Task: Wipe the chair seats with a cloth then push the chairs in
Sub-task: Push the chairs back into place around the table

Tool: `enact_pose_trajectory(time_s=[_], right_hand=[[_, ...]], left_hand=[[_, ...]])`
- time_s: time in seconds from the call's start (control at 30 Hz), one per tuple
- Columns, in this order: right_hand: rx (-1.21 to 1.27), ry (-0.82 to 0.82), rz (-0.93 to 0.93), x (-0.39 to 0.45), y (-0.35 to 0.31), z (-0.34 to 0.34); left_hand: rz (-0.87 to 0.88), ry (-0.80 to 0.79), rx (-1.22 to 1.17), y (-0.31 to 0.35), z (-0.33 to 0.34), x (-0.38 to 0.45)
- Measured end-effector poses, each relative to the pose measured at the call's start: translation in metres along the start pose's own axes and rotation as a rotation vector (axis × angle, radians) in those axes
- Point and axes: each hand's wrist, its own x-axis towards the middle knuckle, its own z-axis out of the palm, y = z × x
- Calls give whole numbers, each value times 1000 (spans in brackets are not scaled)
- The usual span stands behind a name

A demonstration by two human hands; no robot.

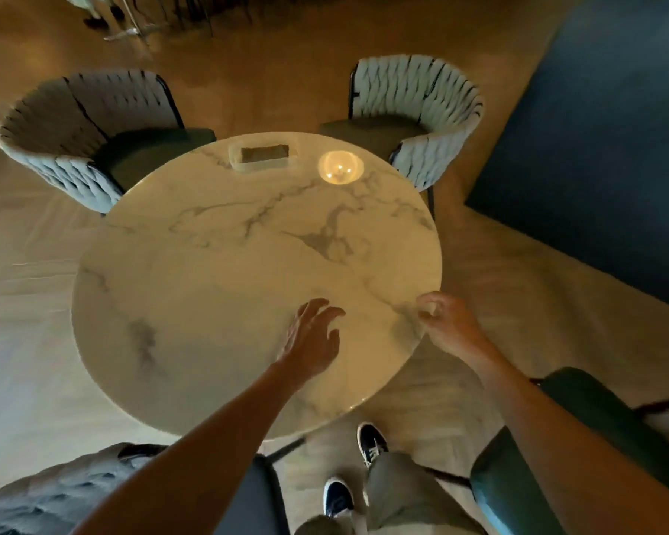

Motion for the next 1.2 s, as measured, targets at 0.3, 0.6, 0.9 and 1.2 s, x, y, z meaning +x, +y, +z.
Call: enact_pose_trajectory(time_s=[0.3, 0.6, 0.9, 1.2], right_hand=[[1, 156, 480, -203, 153, -40], [-95, 290, 847, -389, 267, -46], [-359, 247, 797, -545, 375, -39], [-386, 263, 592, -570, 431, -45]], left_hand=[[235, -453, 14, 118, 108, -77], [488, -712, 4, 242, 199, -170], [501, -938, 158, 334, 294, -290], [540, -640, 456, 347, 346, -336]])
